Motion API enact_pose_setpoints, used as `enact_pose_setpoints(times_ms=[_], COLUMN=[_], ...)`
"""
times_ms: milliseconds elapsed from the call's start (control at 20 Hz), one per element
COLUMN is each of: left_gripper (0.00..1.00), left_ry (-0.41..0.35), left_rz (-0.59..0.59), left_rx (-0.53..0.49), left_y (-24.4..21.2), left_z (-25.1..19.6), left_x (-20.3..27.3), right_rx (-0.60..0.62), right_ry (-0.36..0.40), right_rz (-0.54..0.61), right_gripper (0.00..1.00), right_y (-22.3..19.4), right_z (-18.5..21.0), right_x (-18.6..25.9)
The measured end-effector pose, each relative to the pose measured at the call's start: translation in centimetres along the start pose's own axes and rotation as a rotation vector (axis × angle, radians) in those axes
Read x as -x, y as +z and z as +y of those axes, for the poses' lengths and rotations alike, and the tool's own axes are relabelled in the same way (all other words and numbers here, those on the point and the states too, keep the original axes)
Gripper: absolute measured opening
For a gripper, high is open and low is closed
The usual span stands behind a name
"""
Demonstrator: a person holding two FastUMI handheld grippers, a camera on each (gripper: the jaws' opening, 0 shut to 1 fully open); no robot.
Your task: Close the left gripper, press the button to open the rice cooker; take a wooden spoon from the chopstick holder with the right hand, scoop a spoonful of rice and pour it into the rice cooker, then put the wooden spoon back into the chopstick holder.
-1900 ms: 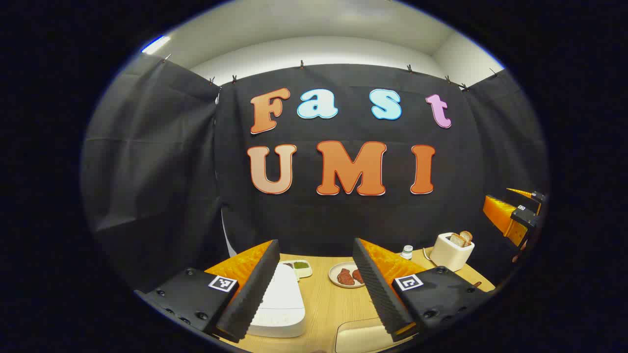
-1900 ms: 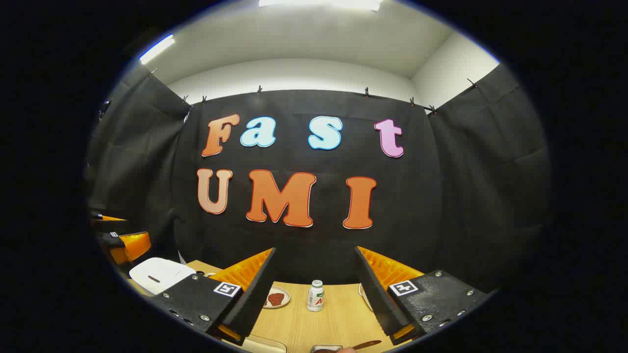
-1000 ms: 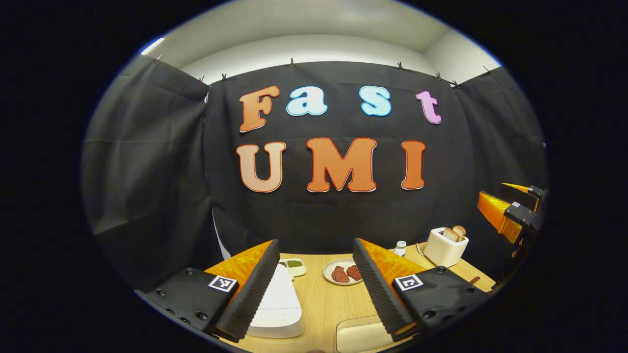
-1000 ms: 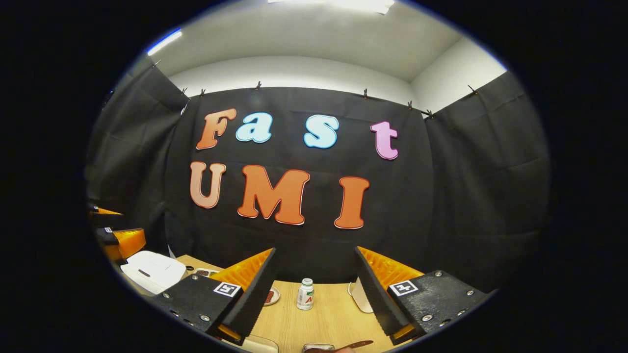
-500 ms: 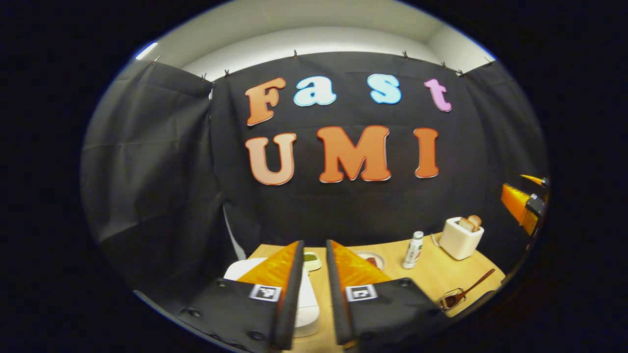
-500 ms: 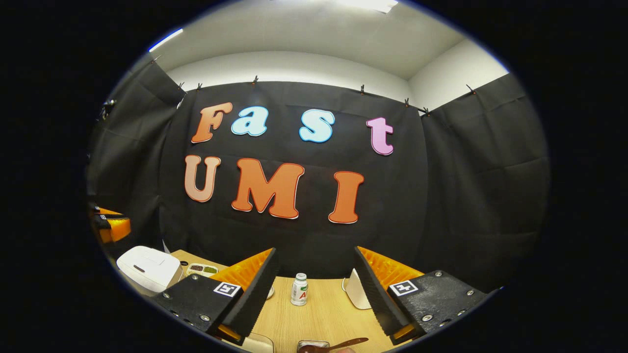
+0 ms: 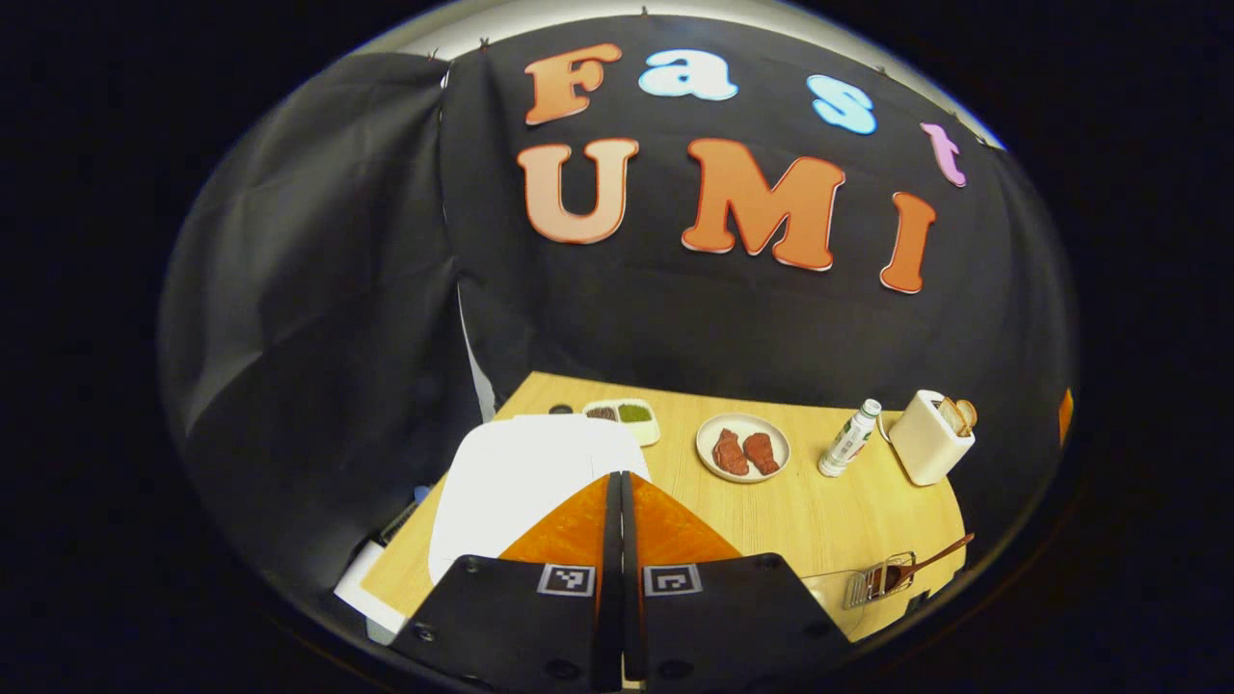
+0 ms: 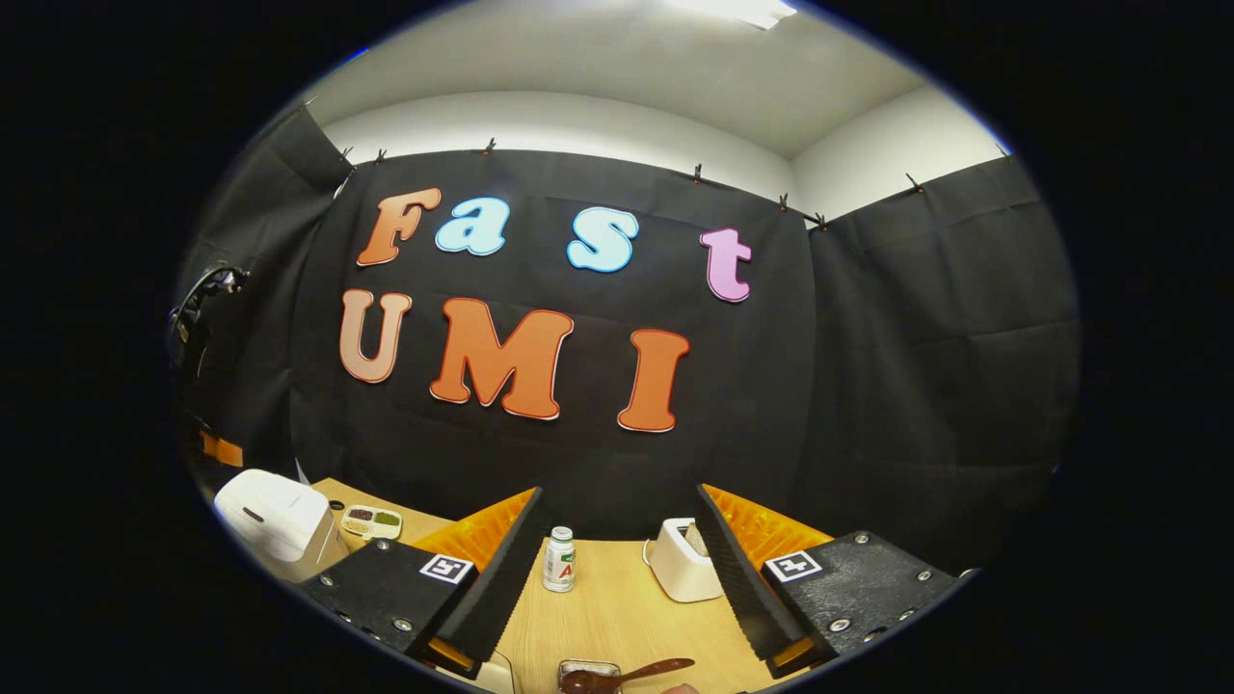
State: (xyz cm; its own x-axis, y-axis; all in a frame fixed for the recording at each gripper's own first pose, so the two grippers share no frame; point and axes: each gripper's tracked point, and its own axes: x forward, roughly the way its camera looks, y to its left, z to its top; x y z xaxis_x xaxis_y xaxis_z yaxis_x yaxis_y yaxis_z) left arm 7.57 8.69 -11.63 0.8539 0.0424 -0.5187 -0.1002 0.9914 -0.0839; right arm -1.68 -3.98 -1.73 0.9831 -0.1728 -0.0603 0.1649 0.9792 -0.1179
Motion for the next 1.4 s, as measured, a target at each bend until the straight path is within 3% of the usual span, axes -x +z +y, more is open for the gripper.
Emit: enact_pose_setpoints(times_ms=[350, 750, 1050, 1300, 1400], left_gripper=[0.05, 0.05, 0.05, 0.05, 0.05], left_ry=[0.020, -0.020, -0.026, -0.015, 0.020], left_rz=[0.282, 0.538, 0.462, 0.352, 0.299], left_rx=[0.025, 0.192, 0.164, 0.239, 0.165], left_y=[-4.4, -10.1, -9.9, -10.1, -10.3], left_z=[4.0, 5.7, 5.8, 4.3, 4.9], left_x=[-4.9, -8.2, -8.8, -6.8, -6.7], right_rx=[0.032, 0.010, -0.013, -0.102, -0.125], right_ry=[-0.096, -0.181, -0.178, -0.154, -0.156], right_rz=[0.053, 0.160, 0.215, 0.313, 0.348], right_gripper=[0.95, 0.95, 0.95, 0.95, 0.95], right_y=[-1.7, -5.2, -7.9, -11.5, -13.4], right_z=[-3.2, -5.1, -4.4, -4.2, -4.4], right_x=[1.4, 2.6, 2.2, 1.6, 1.8])
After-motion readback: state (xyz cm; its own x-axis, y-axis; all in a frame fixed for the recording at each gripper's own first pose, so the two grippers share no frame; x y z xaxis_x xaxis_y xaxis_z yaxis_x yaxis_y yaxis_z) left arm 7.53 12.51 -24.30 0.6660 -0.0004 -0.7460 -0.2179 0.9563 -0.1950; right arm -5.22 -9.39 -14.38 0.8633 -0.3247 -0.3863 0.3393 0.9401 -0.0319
